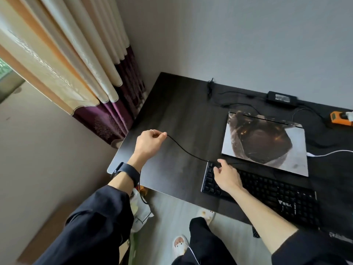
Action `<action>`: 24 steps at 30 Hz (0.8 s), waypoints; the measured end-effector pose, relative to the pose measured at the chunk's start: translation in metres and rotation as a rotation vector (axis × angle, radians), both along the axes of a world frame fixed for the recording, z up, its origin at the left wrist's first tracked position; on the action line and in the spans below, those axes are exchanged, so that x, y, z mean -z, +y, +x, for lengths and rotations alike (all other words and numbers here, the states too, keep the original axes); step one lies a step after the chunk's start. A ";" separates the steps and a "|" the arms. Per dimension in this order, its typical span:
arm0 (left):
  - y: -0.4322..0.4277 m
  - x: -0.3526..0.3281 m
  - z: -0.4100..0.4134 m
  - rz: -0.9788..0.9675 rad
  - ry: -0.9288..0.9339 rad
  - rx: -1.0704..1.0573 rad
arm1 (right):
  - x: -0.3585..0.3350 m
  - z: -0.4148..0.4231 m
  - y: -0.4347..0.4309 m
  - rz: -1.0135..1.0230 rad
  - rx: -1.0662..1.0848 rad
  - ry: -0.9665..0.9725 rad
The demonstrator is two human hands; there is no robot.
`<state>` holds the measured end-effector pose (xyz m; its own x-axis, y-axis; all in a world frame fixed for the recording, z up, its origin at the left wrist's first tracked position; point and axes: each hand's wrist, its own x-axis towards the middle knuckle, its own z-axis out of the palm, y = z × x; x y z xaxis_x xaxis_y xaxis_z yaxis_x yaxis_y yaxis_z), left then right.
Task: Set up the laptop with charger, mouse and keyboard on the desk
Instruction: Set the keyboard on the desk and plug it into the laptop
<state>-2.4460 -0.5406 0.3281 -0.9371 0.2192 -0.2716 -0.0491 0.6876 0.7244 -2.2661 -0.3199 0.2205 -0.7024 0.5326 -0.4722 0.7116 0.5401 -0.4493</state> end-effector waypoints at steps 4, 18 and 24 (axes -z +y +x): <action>0.016 0.021 -0.020 -0.081 0.013 -0.043 | 0.005 -0.030 0.009 0.033 -0.246 -0.162; 0.065 0.063 -0.068 -0.293 -0.223 0.193 | 0.031 -0.126 -0.017 -0.009 -0.574 -0.054; 0.040 0.060 -0.108 -0.245 -0.366 0.241 | 0.049 -0.154 -0.009 0.024 -0.279 0.044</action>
<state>-2.5543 -0.5003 0.2684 -0.7015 0.3064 -0.6435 -0.0890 0.8582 0.5056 -2.4197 -0.3294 0.1712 -0.8429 0.3261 -0.4280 0.5140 0.7233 -0.4611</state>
